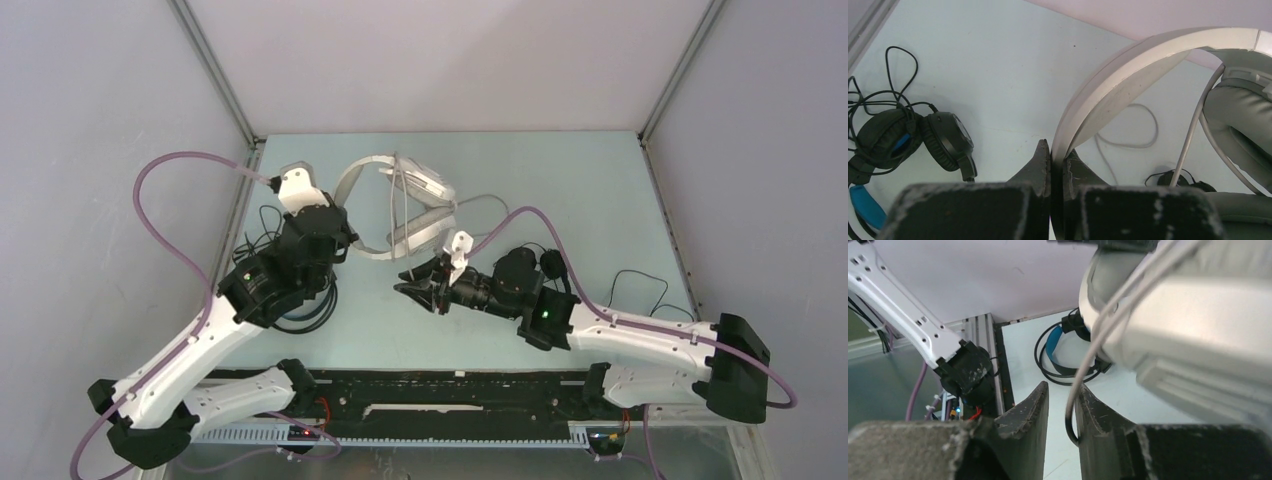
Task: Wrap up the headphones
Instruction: Wrap the headphones cable around the headphones.
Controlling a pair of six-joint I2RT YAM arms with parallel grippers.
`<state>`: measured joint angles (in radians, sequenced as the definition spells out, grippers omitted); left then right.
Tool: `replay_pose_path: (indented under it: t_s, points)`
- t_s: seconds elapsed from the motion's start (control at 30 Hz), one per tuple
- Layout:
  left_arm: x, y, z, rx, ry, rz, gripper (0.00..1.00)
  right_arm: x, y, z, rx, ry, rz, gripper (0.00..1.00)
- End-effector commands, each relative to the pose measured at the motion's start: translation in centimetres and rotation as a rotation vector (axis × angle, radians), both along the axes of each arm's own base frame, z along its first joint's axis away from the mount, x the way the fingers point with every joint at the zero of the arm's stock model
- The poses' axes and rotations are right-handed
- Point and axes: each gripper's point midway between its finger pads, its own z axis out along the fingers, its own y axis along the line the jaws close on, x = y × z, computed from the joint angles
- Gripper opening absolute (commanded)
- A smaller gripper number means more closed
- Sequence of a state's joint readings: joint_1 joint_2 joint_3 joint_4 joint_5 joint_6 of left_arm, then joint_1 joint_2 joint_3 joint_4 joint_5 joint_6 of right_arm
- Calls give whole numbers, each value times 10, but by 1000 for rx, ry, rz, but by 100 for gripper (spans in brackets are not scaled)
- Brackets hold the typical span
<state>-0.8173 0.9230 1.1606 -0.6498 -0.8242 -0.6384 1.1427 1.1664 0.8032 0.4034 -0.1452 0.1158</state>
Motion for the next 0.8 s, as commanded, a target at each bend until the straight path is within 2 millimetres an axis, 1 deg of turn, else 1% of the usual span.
replay_pose_path:
  t_s: [0.0,0.13,0.23,0.4,0.77]
  points:
    - [-6,-3,72,-293,-150,-6,0,0,-9,11,94,-187,-30,30]
    - [-11,-9,78,-349,-153,-41,0,0,-12,8,115,-307,-27,31]
    - [-14,-12,83,-374,-154,-66,0,4,-9,2,96,-345,-31,33]
    - [-18,-15,90,-413,-155,-90,0,15,-6,-10,68,-359,-43,36]
    - [-27,-20,104,-489,-163,-143,0,22,7,-35,60,-378,-28,36]
